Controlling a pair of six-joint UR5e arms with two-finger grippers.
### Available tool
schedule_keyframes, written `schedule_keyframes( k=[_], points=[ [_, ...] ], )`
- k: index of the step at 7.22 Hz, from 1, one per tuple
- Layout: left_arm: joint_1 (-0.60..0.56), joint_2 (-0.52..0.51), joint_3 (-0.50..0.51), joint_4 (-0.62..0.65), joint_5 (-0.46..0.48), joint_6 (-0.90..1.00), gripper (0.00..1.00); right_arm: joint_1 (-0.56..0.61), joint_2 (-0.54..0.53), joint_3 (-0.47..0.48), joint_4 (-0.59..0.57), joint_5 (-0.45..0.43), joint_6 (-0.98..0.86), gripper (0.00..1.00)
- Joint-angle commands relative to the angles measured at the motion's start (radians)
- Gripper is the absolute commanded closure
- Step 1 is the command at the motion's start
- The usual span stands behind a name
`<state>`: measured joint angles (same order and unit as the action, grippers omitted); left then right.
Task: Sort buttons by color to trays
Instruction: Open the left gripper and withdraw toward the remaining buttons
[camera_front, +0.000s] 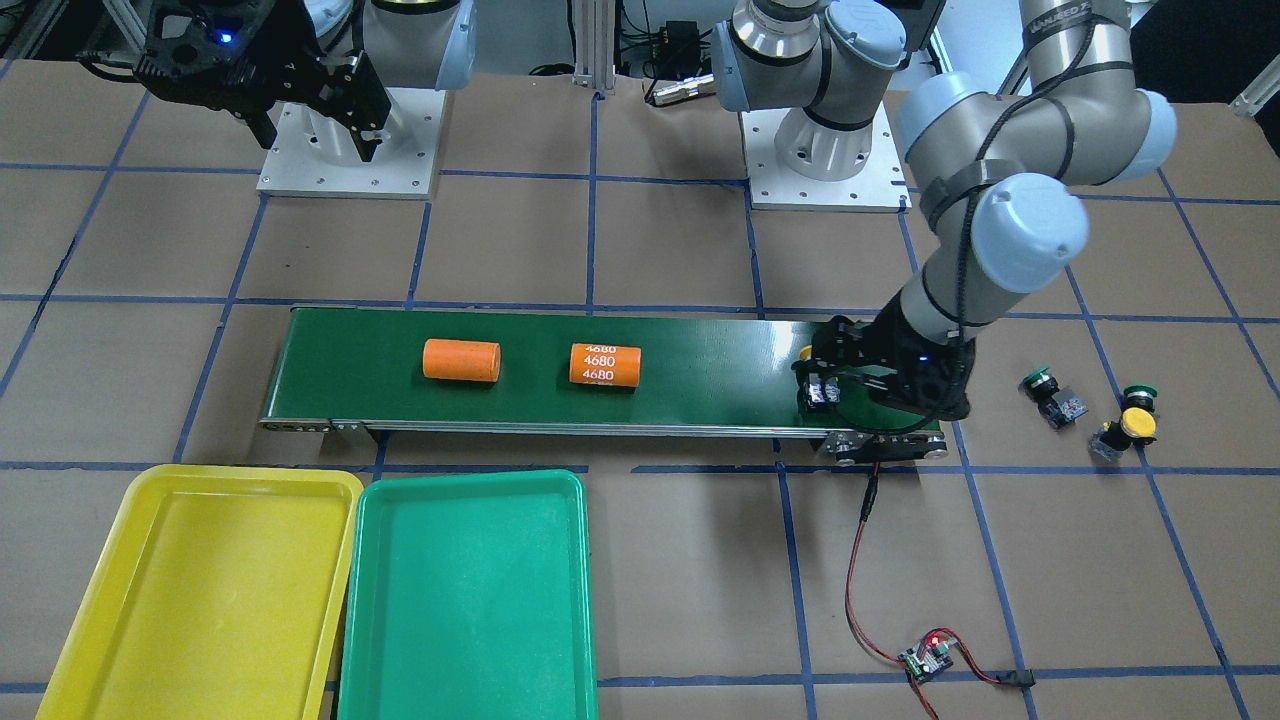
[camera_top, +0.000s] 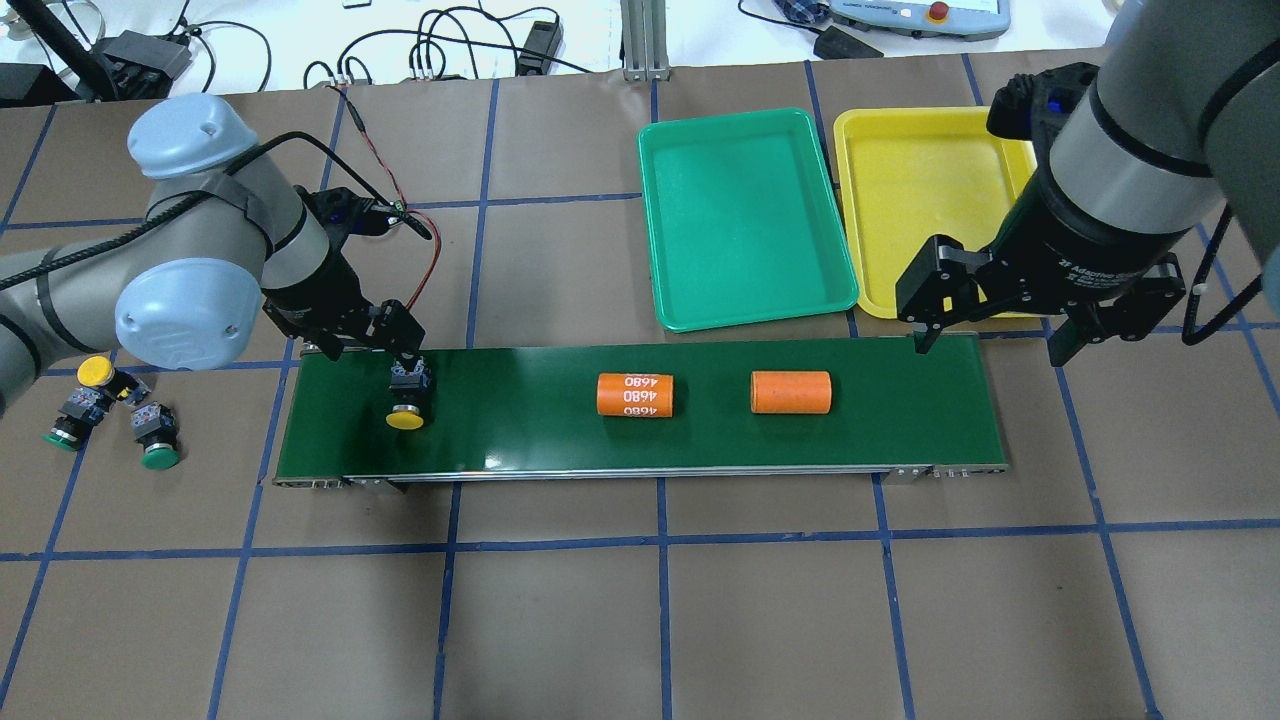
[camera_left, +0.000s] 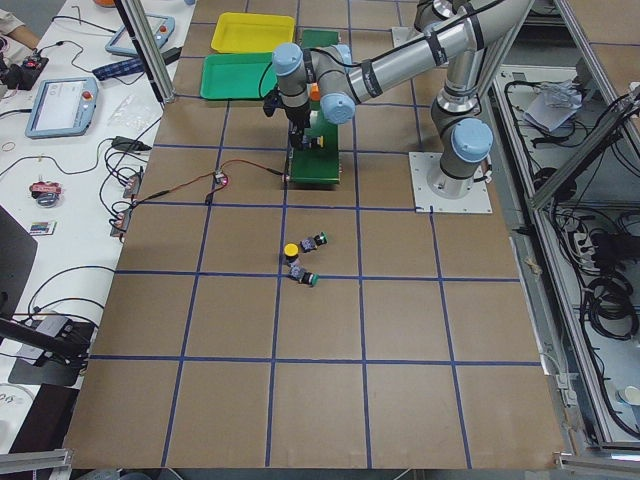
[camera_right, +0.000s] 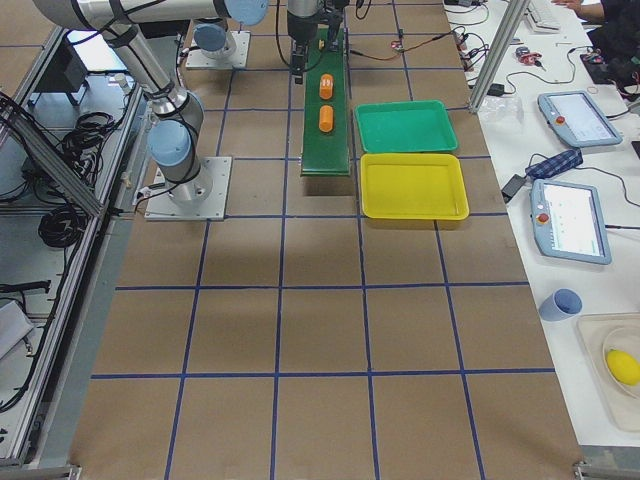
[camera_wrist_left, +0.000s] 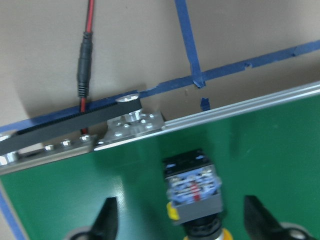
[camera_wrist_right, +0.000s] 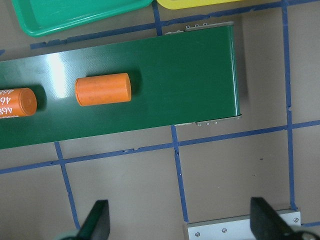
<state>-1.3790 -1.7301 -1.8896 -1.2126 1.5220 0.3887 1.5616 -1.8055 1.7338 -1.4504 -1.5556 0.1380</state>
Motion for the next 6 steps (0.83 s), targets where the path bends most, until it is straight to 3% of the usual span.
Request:
schedule_keyframes(
  k=[1,3,6],
  points=[
    [0.279,-0.031,0.131,-0.115,-0.048,0.115,0.0,0.0,0.002,0.001,0.001,-0.004,0.0,0.0],
    [0.388,-0.156,0.336,-0.163,-0.027,0.189,0.0,0.0,0.002,0.001,0.001,-0.009,-0.001,0.0],
    [0.504,-0.296,0.365,-0.15,0.043,0.379,0.0,0.0,0.002,0.001,0.001,-0.011,-0.001,0.0]
  ],
)
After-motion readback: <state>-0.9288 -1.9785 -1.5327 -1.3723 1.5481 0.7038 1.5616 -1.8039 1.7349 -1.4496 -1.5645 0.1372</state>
